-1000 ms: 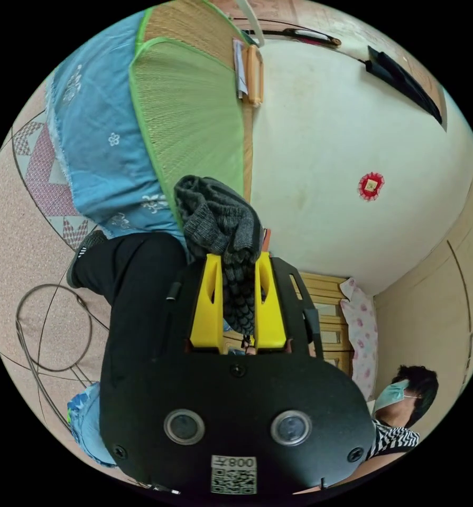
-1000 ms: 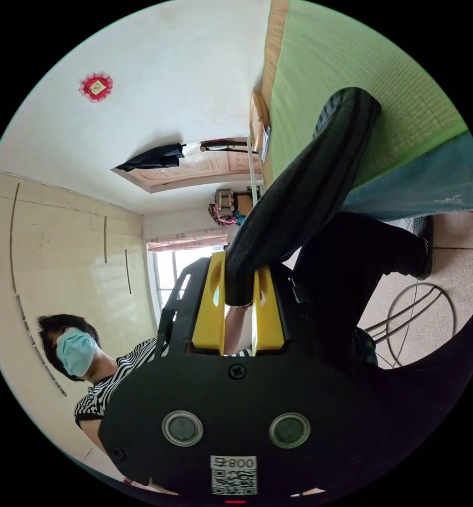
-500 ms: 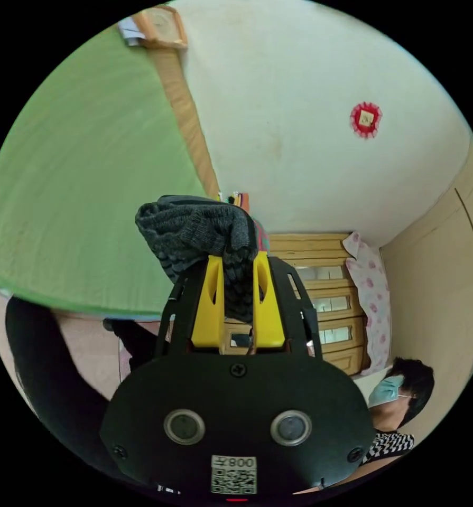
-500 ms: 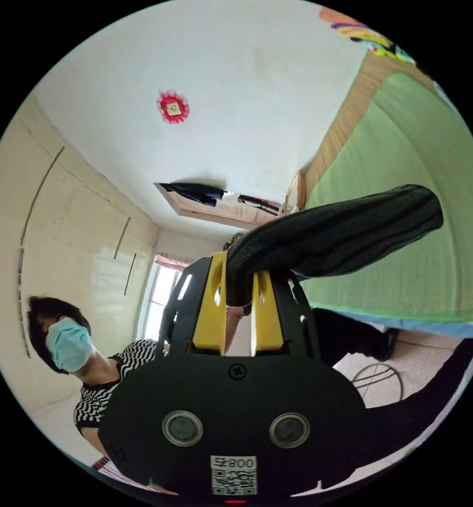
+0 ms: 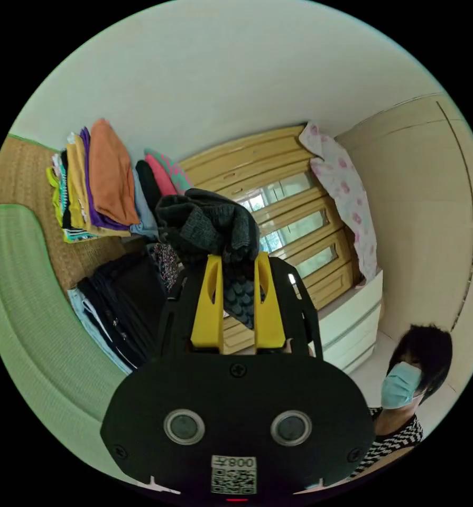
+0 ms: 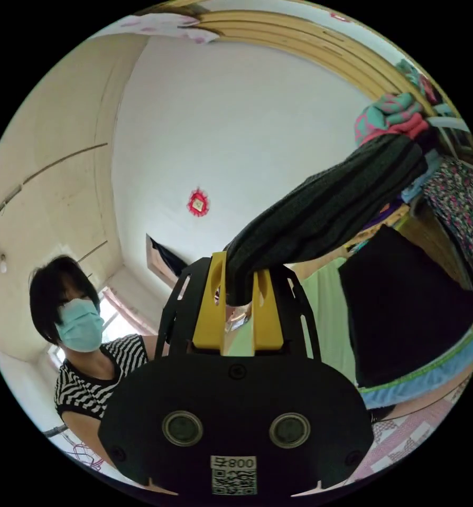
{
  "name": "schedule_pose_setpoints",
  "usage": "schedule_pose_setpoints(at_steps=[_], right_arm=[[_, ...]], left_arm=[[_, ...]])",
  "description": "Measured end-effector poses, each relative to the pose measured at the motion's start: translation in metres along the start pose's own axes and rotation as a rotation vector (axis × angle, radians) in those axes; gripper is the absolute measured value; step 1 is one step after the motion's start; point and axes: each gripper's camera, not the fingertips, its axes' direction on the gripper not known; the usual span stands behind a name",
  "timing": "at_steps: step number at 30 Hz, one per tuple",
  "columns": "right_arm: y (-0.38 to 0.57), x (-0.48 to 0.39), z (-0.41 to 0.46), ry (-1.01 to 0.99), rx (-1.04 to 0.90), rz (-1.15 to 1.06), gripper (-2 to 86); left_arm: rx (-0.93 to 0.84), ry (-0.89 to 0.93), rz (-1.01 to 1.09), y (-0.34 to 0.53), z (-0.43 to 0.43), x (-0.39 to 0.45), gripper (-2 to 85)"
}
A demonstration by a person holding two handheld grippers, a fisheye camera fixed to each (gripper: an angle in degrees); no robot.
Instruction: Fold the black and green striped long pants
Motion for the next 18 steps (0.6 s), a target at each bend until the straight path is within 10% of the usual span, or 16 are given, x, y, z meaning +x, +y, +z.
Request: schedule_pose_setpoints(at_steps=[7, 18], right_arm=[[0.088, 0.157, -0.036, 0.153, -0.042, 0.355, 6.7], [0.082, 0.145, -0.056, 0.218, -0.104, 0.195, 6.8]], left_arm=[[-0.271, -0.22, -0.172, -0.004, 0.126, -0.182, 9.5], [-0.378, -0.165, -0.027, -0.034, 0.202, -0.263, 9.9]])
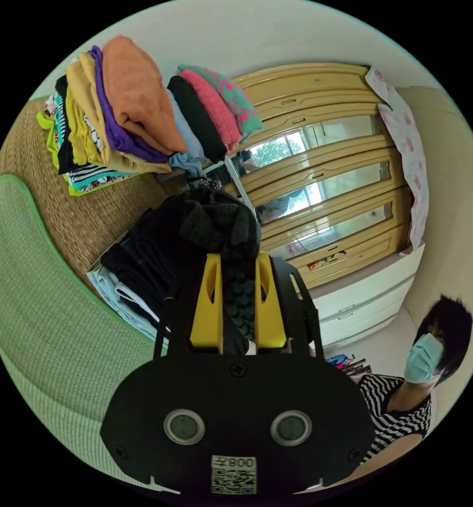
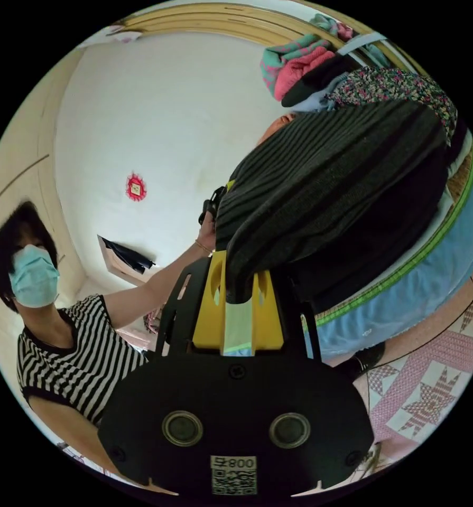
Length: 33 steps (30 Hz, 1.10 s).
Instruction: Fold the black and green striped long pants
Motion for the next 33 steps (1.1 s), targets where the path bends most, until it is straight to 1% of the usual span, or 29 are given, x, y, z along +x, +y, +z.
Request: schedule_pose_setpoints(at_steps=[2, 4, 6, 10, 16, 19, 22, 23, 25, 27, 29, 30, 32, 33], right_arm=[[0.011, 0.022, 0.016, -0.002, -0.049, 0.073, 7.0], [0.017, 0.04, 0.017, -0.081, -0.005, 0.132, 7.1], [0.015, 0.043, 0.012, -0.101, 0.023, 0.134, 7.3], [0.004, 0.041, 0.006, -0.088, 0.004, 0.134, 7.9], [0.016, 0.046, -0.009, -0.152, 0.101, 0.204, 8.7], [0.031, 0.042, -0.023, -0.122, 0.166, 0.234, 7.4], [0.033, 0.021, -0.045, -0.015, 0.232, 0.22, 3.0], [0.027, 0.004, -0.054, 0.029, 0.285, 0.174, 1.9], [0.003, -0.024, -0.059, 0.096, 0.323, 0.083, 1.0], [-0.035, -0.053, -0.047, 0.201, 0.303, -0.03, 0.5], [-0.097, -0.08, -0.008, 0.334, 0.213, -0.156, 0.2], [-0.113, -0.084, 0.005, 0.374, 0.189, -0.182, 0.1], [-0.17, -0.09, 0.058, 0.523, 0.108, -0.22, 0.0], [-0.182, -0.091, 0.071, 0.548, 0.096, -0.227, 0.0]], left_arm=[[0.006, 0.009, -0.013, -0.004, 0.013, -0.022, 10.3], [0.019, 0.0, -0.022, -0.008, 0.02, -0.034, 10.6], [0.023, -0.031, -0.012, -0.013, 0.027, -0.041, 10.9], [0.032, -0.126, 0.02, -0.024, 0.043, -0.049, 11.6], [0.153, -0.283, 0.131, -0.017, 0.051, -0.051, 9.8], [0.215, -0.287, 0.183, -0.017, 0.055, -0.052, 8.6], [0.181, -0.289, 0.267, -0.027, 0.073, -0.05, 7.5], [0.155, -0.313, 0.313, -0.033, 0.083, -0.049, 6.7], [0.112, -0.381, 0.35, -0.042, 0.099, -0.052, 5.1], [0.07, -0.469, 0.369, -0.049, 0.113, -0.061, 2.8], [0.009, -0.584, 0.374, -0.057, 0.128, -0.082, 1.0], [0.0, -0.61, 0.378, -0.057, 0.13, -0.086, 0.9], [-0.002, -0.665, 0.381, -0.058, 0.133, -0.1, 0.4], [-0.009, -0.682, 0.386, -0.059, 0.134, -0.103, 0.3]])
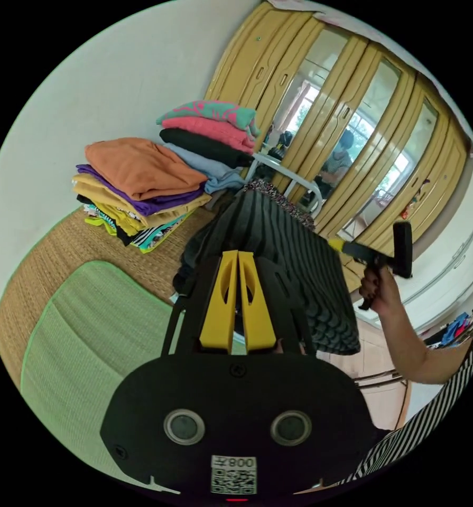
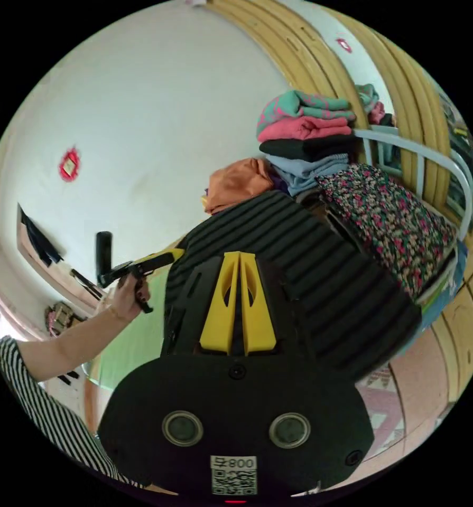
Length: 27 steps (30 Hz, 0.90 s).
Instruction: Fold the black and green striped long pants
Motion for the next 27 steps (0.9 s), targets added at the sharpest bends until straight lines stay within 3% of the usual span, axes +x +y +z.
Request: schedule_pose_setpoints(at_steps=[5, 10, 17, 27], right_arm=[[-0.053, -0.032, 0.107, 0.141, -0.16, -0.062, 0.0], [-0.071, -0.052, 0.128, 0.151, -0.183, -0.087, 0.0], [-0.069, -0.047, 0.094, 0.007, -0.145, -0.031, 0.0], [0.048, -0.087, 0.022, 0.095, -0.082, -0.193, 0.0]], left_arm=[[-0.022, -0.046, -0.021, 0.005, 0.02, -0.029, -0.1], [-0.005, -0.054, -0.087, 0.01, 0.031, -0.063, 0.0], [-0.023, -0.079, -0.038, 0.011, 0.028, -0.083, 0.1], [0.085, 0.002, 0.037, 0.018, -0.017, -0.098, 0.0]])
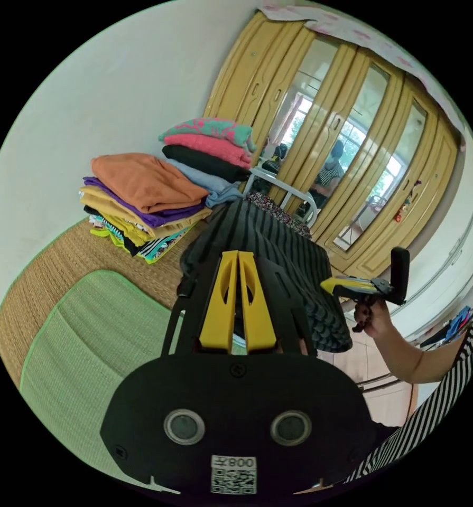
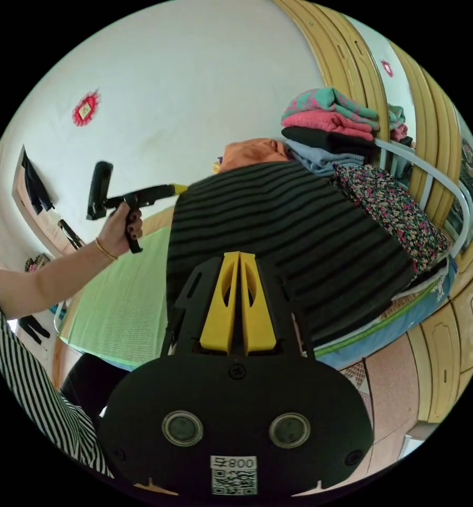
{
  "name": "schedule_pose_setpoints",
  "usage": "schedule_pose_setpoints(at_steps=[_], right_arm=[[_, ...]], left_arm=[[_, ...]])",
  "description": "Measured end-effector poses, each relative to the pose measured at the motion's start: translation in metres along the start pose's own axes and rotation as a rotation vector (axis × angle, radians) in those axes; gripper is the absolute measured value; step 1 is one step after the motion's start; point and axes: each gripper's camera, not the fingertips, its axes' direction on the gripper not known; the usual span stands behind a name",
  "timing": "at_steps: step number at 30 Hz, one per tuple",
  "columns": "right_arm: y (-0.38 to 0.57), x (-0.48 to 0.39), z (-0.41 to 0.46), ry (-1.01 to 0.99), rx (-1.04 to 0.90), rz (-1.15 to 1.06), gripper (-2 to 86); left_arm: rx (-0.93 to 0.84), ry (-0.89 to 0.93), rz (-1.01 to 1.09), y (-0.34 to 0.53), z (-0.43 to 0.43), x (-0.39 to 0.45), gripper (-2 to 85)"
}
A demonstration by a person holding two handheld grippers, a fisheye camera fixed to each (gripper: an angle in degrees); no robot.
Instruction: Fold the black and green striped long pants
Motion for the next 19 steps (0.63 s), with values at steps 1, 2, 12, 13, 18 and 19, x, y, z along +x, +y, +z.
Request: schedule_pose_setpoints(at_steps=[1, 2, 12, 13, 18, 19], right_arm=[[0.007, -0.002, 0.011, 0.024, -0.035, 0.0, 0.1], [0.011, 0.0, 0.018, 0.011, -0.016, 0.029, 0.1], [0.004, 0.026, -0.026, -0.032, 0.093, 0.065, 1.2], [0.001, 0.034, -0.038, 0.016, 0.137, 0.073, 1.9], [-0.039, 0.086, -0.056, 0.164, 0.159, 0.107, 6.9], [-0.055, 0.1, -0.054, 0.18, 0.141, 0.111, 7.7]], left_arm=[[-0.028, -0.024, 0.03, 0.0, 0.001, 0.002, 0.1], [-0.093, -0.068, 0.059, 0.0, 0.009, 0.001, 0.1], [-0.022, 0.041, -0.061, 0.02, -0.044, -0.047, 0.1], [-0.032, 0.013, -0.069, 0.031, -0.052, -0.053, 0.1], [-0.281, -0.049, -0.128, 0.093, -0.053, -0.081, 0.1], [-0.348, -0.055, -0.153, 0.111, -0.051, -0.086, 0.1]])
